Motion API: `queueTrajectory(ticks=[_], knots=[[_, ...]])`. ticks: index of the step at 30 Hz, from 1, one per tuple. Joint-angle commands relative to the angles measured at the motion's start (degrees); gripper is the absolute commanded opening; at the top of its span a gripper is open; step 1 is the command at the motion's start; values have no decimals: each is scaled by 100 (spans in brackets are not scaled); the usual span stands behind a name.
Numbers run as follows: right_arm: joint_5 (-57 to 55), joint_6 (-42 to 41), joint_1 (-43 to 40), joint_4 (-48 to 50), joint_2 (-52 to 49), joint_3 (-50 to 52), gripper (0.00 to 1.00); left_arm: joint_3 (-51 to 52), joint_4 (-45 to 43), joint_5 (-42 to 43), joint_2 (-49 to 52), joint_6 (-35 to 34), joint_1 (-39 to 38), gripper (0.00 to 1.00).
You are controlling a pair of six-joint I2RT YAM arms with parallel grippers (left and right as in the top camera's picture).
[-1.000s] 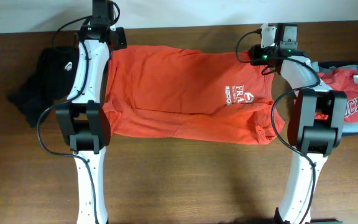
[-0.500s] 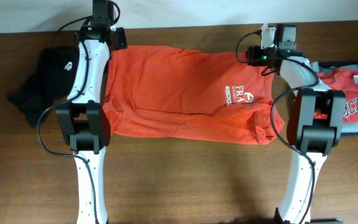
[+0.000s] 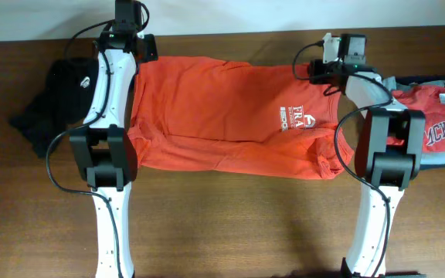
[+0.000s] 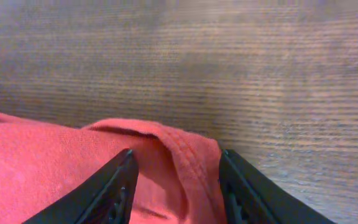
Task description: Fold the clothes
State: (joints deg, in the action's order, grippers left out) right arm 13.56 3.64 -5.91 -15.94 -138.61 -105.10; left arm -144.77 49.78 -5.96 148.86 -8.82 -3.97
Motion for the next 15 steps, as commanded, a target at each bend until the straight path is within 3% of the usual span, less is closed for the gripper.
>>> queueTrajectory(ticks=[1, 3, 4, 7, 8, 11, 15], knots=[[-26, -13, -87, -57, -63, -337, 41, -122, 2, 15, 114, -9, 9, 1], [-28, -11, -101, -127, -63, -391, 13, -122, 0, 15, 114, -9, 9, 1], [-26, -11, -111, -142, -61, -398, 6, -122, 0, 15, 114, -9, 9, 1], [-28, -11, -125, -208, -59, -398, 6, -122, 0, 15, 114, -9, 9, 1], [-31, -9, -129, -229, -59, -398, 7, -122, 0, 15, 114, -9, 9, 1], [-31, -7, -129, -245, -59, -398, 40, -122, 0, 15, 114, -9, 9, 1], [-28, -7, -129, -225, -63, -398, 47, -122, 0, 15, 114, -9, 9, 1]])
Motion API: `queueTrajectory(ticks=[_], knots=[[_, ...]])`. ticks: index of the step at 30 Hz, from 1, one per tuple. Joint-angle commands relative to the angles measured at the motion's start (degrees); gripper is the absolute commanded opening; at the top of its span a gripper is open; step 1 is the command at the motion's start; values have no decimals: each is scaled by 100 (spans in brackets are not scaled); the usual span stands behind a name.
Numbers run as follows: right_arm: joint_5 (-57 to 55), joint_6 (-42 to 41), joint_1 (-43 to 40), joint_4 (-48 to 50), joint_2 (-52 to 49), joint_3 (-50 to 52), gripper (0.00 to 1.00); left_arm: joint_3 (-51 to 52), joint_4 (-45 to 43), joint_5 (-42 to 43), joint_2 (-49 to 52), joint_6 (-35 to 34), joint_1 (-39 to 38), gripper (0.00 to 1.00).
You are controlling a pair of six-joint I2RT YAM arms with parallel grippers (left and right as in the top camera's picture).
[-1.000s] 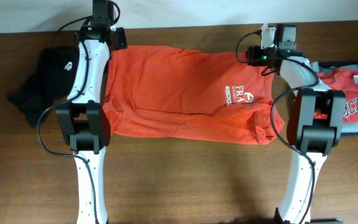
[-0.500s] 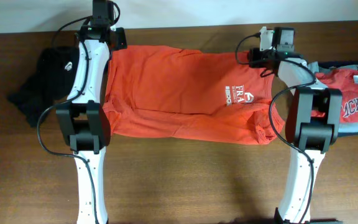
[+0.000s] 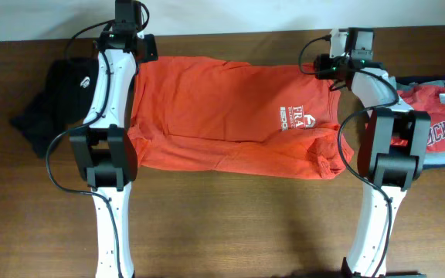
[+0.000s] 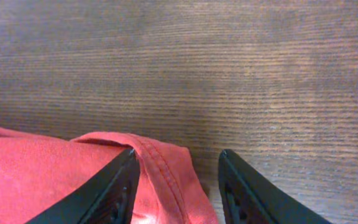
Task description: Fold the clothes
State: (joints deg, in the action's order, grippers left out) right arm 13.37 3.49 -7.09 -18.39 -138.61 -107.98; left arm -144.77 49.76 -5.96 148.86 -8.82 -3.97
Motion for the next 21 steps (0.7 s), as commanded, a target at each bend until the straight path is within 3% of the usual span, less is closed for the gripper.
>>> queueTrajectory(ticks=[1, 21], knots=[[-11, 9, -11, 22, -63, -109, 47, -122, -2, 15, 114, -9, 9, 1], [129, 7, -4, -76, -166, -92, 47, -122, -17, 15, 114, -11, 9, 1]])
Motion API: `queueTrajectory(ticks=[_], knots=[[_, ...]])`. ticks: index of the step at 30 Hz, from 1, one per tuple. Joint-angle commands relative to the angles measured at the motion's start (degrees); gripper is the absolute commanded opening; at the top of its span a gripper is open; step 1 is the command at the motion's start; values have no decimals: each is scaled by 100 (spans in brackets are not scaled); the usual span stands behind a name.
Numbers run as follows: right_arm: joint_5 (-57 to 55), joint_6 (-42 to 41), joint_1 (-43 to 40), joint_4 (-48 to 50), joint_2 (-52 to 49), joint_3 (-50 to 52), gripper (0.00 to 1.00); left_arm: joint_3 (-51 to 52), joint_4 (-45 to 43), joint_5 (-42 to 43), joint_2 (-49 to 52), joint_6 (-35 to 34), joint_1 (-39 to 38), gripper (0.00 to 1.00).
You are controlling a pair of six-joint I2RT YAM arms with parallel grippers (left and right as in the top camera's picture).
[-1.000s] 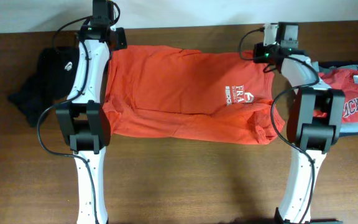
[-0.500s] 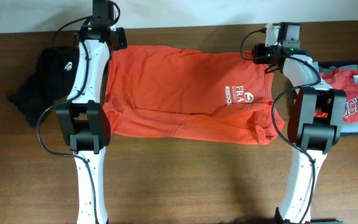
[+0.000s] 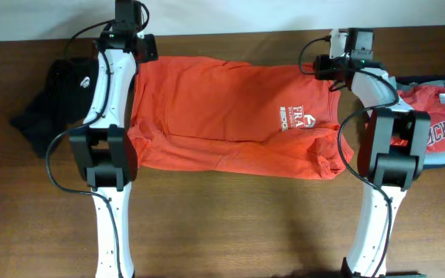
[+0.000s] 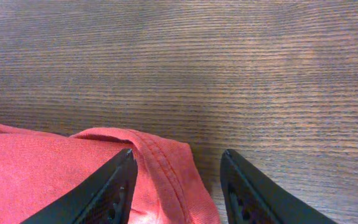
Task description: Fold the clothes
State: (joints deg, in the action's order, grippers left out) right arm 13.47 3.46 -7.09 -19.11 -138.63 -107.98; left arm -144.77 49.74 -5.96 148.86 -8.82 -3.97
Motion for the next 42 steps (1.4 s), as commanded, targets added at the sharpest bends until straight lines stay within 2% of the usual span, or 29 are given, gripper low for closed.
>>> queueTrajectory(ticks=[1, 4, 14, 19, 22, 26, 30, 42], knots=[[136, 9, -4, -4, -164, -92, 46, -122, -15, 17, 114, -11, 9, 1], [136, 9, 7, 0, -166, -92, 40, -122, -15, 15, 114, -9, 11, 1], [184, 9, 7, -59, -236, -92, 40, -122, -15, 13, 114, -9, -9, 1], [203, 7, 4, 109, -236, -96, 24, -122, -15, -7, 114, -9, 0, 1], [243, -90, 4, 157, -221, -232, 9, -122, -39, -4, 114, -11, 0, 1], [264, -249, 4, 26, -221, -546, 4, -122, -138, -4, 114, -11, 0, 1], [258, -203, -4, -511, -221, -1003, 4, -122, -173, -9, 114, -11, 9, 1], [459, -186, -470, -3198, -221, -2653, 4, -289, -81, 17, 24, -11, 264, 1]])
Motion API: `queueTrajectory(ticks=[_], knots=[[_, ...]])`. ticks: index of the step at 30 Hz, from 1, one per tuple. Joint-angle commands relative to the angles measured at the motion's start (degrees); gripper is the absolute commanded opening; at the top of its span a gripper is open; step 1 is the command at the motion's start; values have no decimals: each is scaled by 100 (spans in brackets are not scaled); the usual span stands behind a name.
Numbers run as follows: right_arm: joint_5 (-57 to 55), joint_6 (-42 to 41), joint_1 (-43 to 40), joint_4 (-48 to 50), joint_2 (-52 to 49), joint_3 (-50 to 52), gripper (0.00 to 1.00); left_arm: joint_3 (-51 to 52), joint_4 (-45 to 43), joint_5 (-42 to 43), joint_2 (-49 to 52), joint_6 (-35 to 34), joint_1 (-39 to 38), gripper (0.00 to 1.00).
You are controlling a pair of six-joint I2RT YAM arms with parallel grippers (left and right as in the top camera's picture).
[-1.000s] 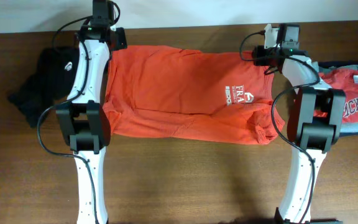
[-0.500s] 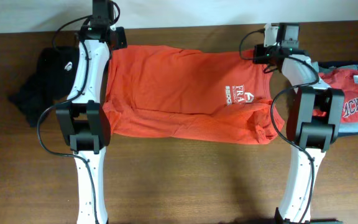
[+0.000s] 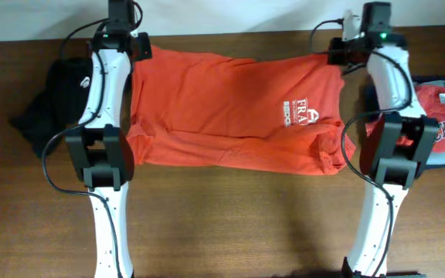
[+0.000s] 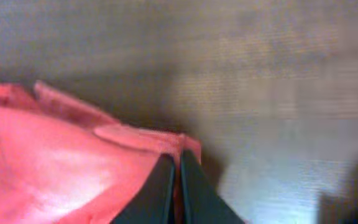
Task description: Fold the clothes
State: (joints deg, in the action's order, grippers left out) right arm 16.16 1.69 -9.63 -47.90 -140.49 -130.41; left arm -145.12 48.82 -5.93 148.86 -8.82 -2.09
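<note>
An orange T-shirt (image 3: 222, 108) with a white chest print (image 3: 304, 112) lies spread across the wooden table (image 3: 230, 224). Its far edge is drawn taut between my two grippers. My right gripper (image 3: 340, 52) is at the shirt's far right corner. In the right wrist view this gripper (image 4: 178, 163) is shut, with the orange hem (image 4: 142, 137) pinched between its fingers. My left gripper (image 3: 134, 48) is at the far left corner, and the cloth reaches right up to its tip. Its fingers are hidden under the wrist.
A black garment (image 3: 52, 96) lies bunched beyond the left arm. A red and grey garment with white lettering (image 3: 443, 116) sits at the right edge. The table's far edge (image 3: 230, 32) runs just behind both grippers.
My right gripper was open around the shirt's corner hem and is now shut on it. Both grippers now sit further back, and the shirt's far edge has gone with them.
My right gripper stood open over the shirt's far right corner at all three earlier moments, shifting slightly right and back after the first. The left gripper stayed at the far left corner. Now the right is shut on the hem and the far edge is pulled back.
</note>
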Motion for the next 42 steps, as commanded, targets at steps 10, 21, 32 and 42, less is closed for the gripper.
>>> queueTrajectory(ticks=[10, 21, 32, 42], knots=[[1062, 588, -363, -1797, -35, -957, 4, -280, 431, 15, -468, 208, 83, 1], [1073, 990, -422, -2721, 0, -988, 4, -280, 992, 17, -702, 446, 87, 1], [1550, 981, -918, -3512, 68, -1049, 4, -280, 1930, 17, -890, 507, 142, 1], [1484, 837, -1198, -3963, 59, -949, 4, -275, 2326, 20, -883, 505, 302, 1]])
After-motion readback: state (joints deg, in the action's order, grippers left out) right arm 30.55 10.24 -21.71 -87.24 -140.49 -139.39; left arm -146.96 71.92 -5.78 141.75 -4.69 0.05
